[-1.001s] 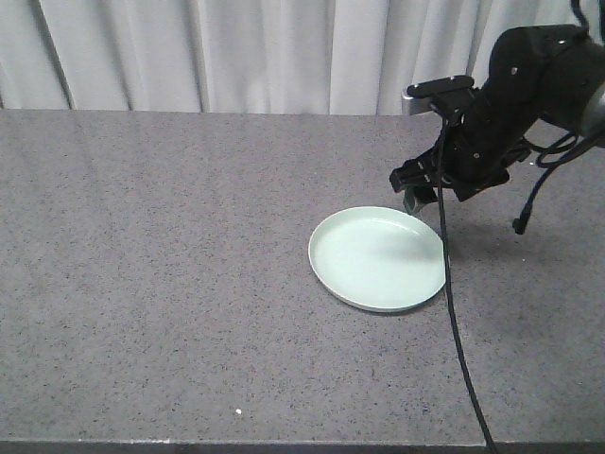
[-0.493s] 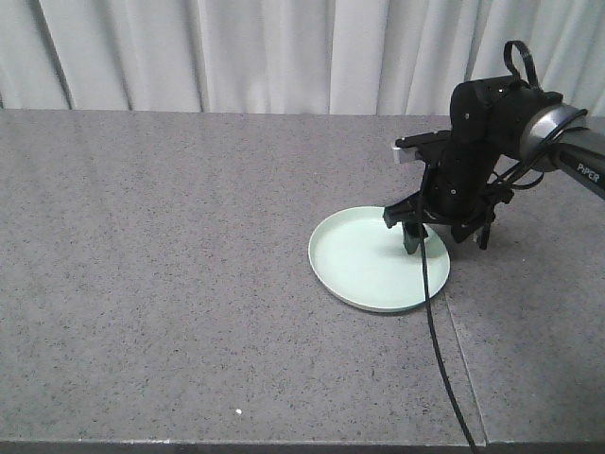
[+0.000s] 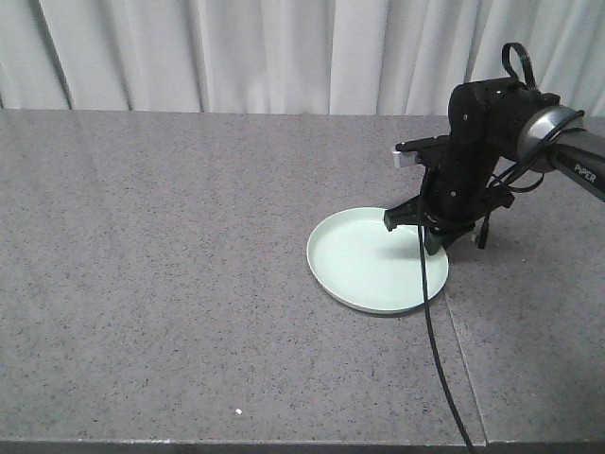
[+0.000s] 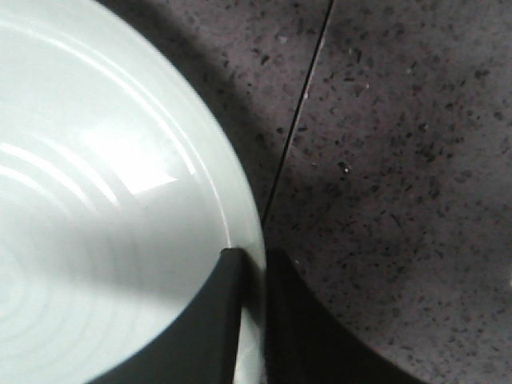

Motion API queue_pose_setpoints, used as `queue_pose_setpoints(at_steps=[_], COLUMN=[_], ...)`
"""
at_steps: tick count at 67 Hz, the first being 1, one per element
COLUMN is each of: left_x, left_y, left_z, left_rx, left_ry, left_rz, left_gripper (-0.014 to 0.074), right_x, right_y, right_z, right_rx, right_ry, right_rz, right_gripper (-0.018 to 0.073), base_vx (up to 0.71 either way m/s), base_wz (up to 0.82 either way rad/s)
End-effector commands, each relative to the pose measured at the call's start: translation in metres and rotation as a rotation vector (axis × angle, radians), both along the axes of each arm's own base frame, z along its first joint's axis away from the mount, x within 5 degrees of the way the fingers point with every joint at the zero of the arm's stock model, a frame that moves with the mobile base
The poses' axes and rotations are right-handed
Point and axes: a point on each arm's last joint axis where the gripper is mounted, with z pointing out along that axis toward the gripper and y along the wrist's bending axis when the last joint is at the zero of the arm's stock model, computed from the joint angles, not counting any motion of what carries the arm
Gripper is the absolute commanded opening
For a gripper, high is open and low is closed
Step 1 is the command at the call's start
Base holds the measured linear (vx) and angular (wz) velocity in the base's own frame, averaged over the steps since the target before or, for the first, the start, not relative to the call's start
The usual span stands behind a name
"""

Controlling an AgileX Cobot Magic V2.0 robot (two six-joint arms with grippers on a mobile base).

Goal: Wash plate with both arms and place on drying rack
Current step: 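Lower the right gripper onto the rim of the mint-green plate, then grip the plate rim with the right gripper and lift it up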

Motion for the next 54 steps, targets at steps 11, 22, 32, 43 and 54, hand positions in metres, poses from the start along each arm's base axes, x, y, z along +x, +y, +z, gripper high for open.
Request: queue_pose_setpoints(at_steps=[11, 22, 32, 43, 54], left_x=[-0.001, -0.001, -0.001, -0.001, -0.001], left_y=[0.000, 0.000, 0.000, 0.000, 0.000], left_z=[0.015, 0.015, 0.015, 0.015, 0.015], left_rx=[0.001, 0.001, 0.001, 0.001, 0.001], left_ry=[-0.108, -0.108, -0.108, -0.108, -0.108], left_rz=[-0.003, -0.003, -0.003, -0.003, -0.003], left_gripper=[-0.0007, -0.0007, -0.0007, -0.0007, -0.0007], right_x=[-0.005, -0.014, -0.034, -0.070, -0.120], right_y=[-0.007, -0.014, -0.030, -0.045, -0.048], right_z=[0.046, 0.091, 0.141, 0.197, 0.253], right_rx=[0.008, 0.132, 0.239, 0.297, 0.343], right_ry=[-0.110, -0.223, -0.352, -0.493, -0.651], right_rz=[0.000, -0.023, -0.035, -0.015, 0.033], right_gripper=[-0.0009, -0.0009, -0.0008, -0.0007, -0.0007], base_vx=[0.00, 0.00, 0.00, 0.00, 0.00], base_wz=[0.00, 0.00, 0.00, 0.00, 0.00])
